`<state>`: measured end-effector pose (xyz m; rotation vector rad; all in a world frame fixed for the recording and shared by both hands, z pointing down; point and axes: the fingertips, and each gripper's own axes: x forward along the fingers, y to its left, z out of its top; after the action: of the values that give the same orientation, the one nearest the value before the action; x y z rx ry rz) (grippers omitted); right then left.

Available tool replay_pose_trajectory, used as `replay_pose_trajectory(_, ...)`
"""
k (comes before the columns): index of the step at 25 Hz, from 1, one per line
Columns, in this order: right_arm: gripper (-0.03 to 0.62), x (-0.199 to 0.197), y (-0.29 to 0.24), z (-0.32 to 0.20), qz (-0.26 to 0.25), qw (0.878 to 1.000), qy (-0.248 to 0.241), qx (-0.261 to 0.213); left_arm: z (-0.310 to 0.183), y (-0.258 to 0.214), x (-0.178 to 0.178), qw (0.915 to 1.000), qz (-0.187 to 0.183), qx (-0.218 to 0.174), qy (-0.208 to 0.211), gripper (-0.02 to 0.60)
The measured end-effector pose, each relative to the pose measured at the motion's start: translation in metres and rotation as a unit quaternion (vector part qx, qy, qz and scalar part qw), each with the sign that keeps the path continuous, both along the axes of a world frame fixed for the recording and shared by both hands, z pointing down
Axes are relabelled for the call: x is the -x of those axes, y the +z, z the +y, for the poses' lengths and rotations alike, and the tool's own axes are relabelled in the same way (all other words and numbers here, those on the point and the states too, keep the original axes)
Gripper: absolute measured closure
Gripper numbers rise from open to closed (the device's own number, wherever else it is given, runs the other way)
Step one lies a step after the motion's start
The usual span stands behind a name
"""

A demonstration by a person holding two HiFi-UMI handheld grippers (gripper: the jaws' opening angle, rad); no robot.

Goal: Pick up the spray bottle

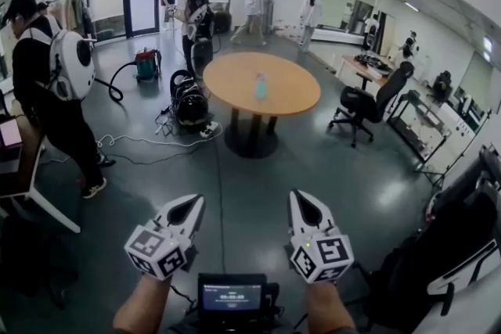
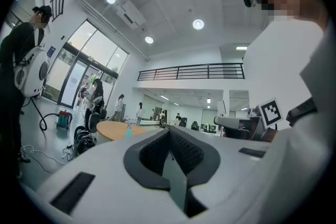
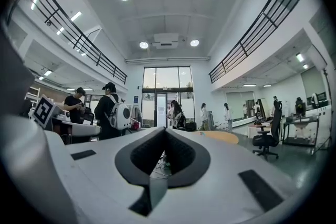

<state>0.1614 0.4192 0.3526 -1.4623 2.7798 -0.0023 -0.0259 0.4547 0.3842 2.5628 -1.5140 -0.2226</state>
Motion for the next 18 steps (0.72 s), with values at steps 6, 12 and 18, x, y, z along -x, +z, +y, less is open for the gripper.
replay_pose_trajectory(6, 0.583, 0.017, 0.006, 0.005, 0.004, 1.0, 0.008, 0.005, 0.004, 0.007, 0.009, 0.9998, 0.007, 0.003, 0.016, 0.589)
replay_pose_trajectory(12, 0.583, 0.027, 0.006, 0.013, 0.005, 0.999, 0.031, 0.007, 0.006, 0.008, 0.027, 0.9996, 0.002, -0.003, 0.029, 0.589)
replay_pose_trajectory(18, 0.583, 0.044, 0.01, 0.015, 0.015, 0.998, 0.057, 0.011, 0.001, 0.022, 0.052, 0.9991, 0.013, 0.001, 0.04, 0.589)
